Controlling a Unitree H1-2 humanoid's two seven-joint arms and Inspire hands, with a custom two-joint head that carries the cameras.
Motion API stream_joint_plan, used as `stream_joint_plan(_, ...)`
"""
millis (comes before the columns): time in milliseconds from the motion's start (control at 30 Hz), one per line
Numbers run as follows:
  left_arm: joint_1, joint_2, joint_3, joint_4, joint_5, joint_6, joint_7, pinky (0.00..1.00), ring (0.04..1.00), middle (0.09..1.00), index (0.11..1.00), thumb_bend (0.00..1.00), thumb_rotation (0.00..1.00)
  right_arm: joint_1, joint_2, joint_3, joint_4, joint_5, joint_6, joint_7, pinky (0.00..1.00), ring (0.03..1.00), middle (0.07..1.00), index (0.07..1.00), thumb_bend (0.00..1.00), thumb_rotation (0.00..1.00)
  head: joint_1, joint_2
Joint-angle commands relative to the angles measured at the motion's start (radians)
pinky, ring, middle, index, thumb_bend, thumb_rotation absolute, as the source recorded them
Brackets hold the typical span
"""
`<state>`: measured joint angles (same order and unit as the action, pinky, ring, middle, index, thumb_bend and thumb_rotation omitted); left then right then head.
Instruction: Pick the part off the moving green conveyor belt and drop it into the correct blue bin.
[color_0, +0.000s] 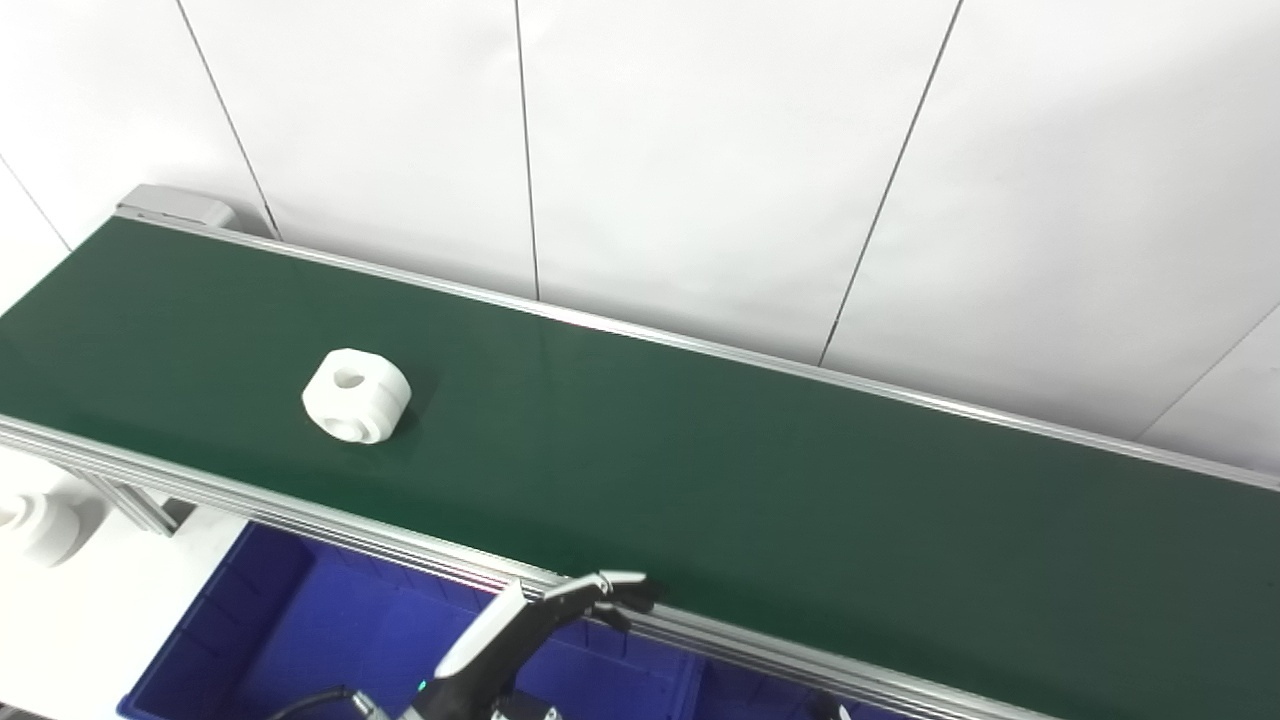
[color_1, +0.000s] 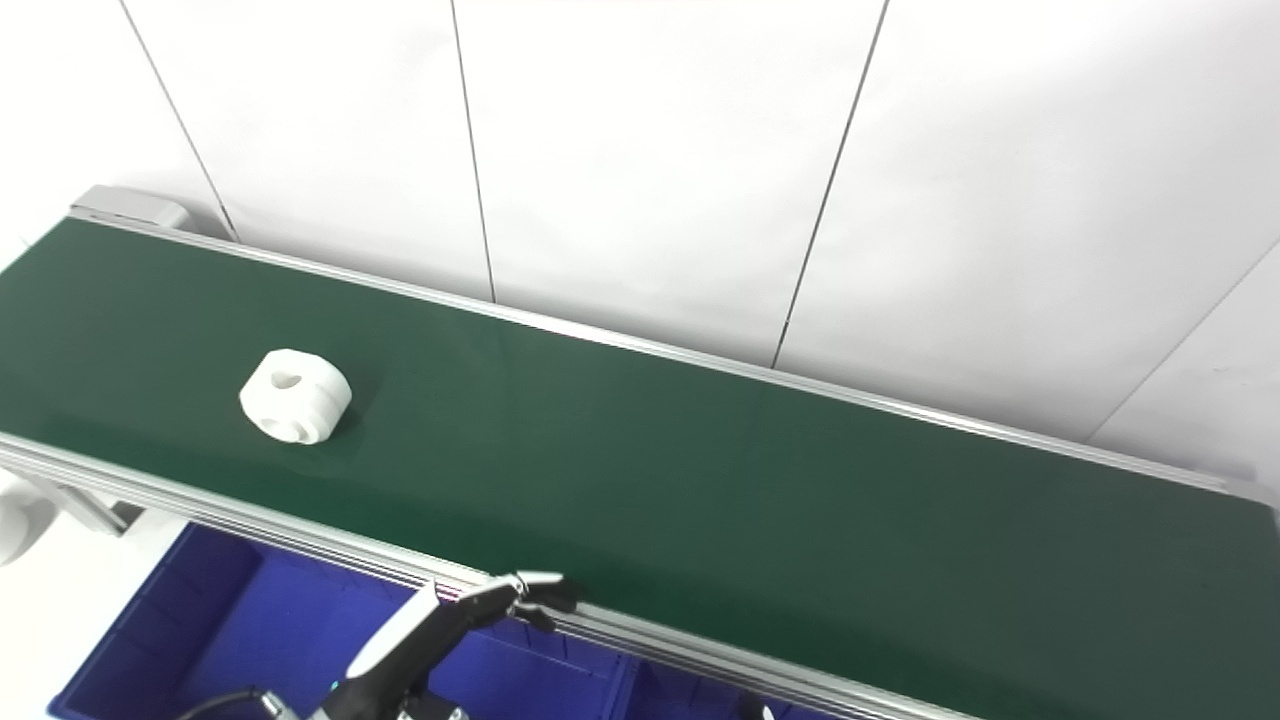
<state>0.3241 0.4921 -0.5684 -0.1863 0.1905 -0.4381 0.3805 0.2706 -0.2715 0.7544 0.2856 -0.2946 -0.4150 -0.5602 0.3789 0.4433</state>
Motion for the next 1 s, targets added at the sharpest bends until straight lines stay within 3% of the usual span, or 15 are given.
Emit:
stream_joint_plan(0,-0.018,0.025,0.042,-0.052,0.004,-0.032,-0.009,0.66,0.760,0.794,0.778,0.85,0.52,-0.011,-0.006,0.005,-0.010,0.010,-0.055,-0.012,0.60,0.857,0.910,0.965,0.80,0.49,0.005,0.001)
stream_joint_plan(67,-0.024,0.032,0.081,-0.070,0.000,-0.032,-0.030,0.66,0.756,0.793,0.786,0.86,0.53,-0.015,-0.008,0.009,-0.007,0.012,-0.055,-0.017,0.58,0.851,0.905,0.960,0.81,0.48,0.008,-0.003)
stream_joint_plan(200,-0.050,0.048,0.141,-0.092,-0.028,-0.032,-0.082,0.67,0.767,0.805,0.793,0.83,0.49,-0.023,-0.010,0.018,0.004,0.005,-0.055,-0.031,0.68,0.859,0.901,0.959,0.81,0.48,0.009,-0.007)
stream_joint_plan(300,-0.054,0.059,0.228,-0.100,-0.018,-0.031,-0.110,0.68,0.777,0.811,0.791,0.84,0.50,-0.027,-0.013,0.032,0.002,0.003,-0.055,-0.050,0.62,0.853,0.897,0.955,0.81,0.48,0.008,-0.008)
stream_joint_plan(467,-0.048,0.060,0.366,-0.102,0.006,-0.021,-0.189,0.71,0.808,0.835,0.823,0.83,0.48,-0.028,-0.018,0.042,-0.003,0.005,-0.055,-0.060,0.60,0.850,0.900,0.956,0.81,0.49,0.009,-0.005)
stream_joint_plan(567,-0.051,0.051,0.436,-0.103,0.046,0.007,-0.229,0.76,0.843,0.864,0.854,0.80,0.46,-0.039,-0.021,0.060,0.004,0.009,-0.055,-0.080,0.67,0.852,0.896,0.950,0.80,0.48,0.015,-0.006)
stream_joint_plan(700,-0.086,0.054,0.484,-0.073,0.108,0.029,-0.288,0.82,0.879,0.902,0.908,0.68,0.37,-0.042,-0.025,0.068,0.004,0.015,-0.055,-0.089,0.64,0.844,0.887,0.946,0.81,0.48,0.018,-0.004)
stream_joint_plan(800,-0.117,0.058,0.509,-0.048,0.131,0.059,-0.333,0.83,0.888,0.911,0.918,0.66,0.33,-0.045,-0.029,0.073,-0.003,0.021,-0.055,-0.090,0.64,0.844,0.885,0.946,0.81,0.47,0.025,0.000)
stream_joint_plan(867,-0.141,0.060,0.527,-0.034,0.151,0.091,-0.358,0.83,0.889,0.914,0.921,0.67,0.33,-0.047,-0.033,0.076,-0.005,0.019,-0.055,-0.093,0.70,0.854,0.886,0.944,0.81,0.47,0.028,0.002)
stream_joint_plan(967,-0.175,0.068,0.554,-0.022,0.176,0.154,-0.402,0.79,0.873,0.915,0.925,0.69,0.33,-0.047,-0.038,0.079,-0.008,0.020,-0.055,-0.096,0.64,0.847,0.881,0.944,0.81,0.48,0.031,0.005)
